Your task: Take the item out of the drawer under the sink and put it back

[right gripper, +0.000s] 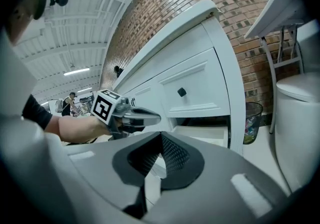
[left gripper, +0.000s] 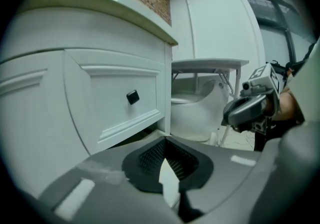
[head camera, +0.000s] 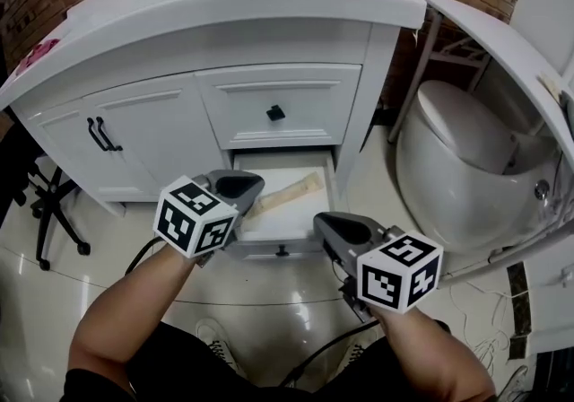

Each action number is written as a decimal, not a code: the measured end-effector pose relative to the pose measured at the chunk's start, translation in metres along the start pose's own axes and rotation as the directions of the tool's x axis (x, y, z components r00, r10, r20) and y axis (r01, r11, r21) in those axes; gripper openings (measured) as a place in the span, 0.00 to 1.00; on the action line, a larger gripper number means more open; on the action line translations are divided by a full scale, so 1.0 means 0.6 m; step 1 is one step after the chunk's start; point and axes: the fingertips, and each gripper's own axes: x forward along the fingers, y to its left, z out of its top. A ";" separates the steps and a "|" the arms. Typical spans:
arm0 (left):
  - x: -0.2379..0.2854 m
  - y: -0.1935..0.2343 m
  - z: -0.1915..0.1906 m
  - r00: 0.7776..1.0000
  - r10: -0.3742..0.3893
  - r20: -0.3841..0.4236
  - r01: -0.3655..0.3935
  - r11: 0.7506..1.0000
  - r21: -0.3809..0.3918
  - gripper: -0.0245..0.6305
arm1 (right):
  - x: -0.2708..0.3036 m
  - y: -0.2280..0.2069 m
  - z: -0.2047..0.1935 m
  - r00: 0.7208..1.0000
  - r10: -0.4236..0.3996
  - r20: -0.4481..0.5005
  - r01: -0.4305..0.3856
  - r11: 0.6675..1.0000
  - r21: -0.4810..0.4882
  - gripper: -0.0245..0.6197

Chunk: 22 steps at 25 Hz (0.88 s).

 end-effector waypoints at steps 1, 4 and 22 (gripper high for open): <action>-0.020 -0.005 0.005 1.000 0.008 0.027 -0.007 1.000 -0.012 0.05 | 0.000 0.001 -0.001 1.000 0.000 -0.001 0.000 1.000 -0.005 0.04; -0.069 -0.012 0.015 0.997 0.033 0.072 -0.030 0.998 -0.054 0.05 | -0.002 0.004 0.003 1.000 0.001 0.009 -0.001 1.000 -0.011 0.04; -0.135 -0.111 -0.035 0.987 -0.052 0.151 0.084 0.975 -0.207 0.05 | -0.007 0.018 -0.002 1.000 0.001 0.005 -0.001 0.999 -0.052 0.04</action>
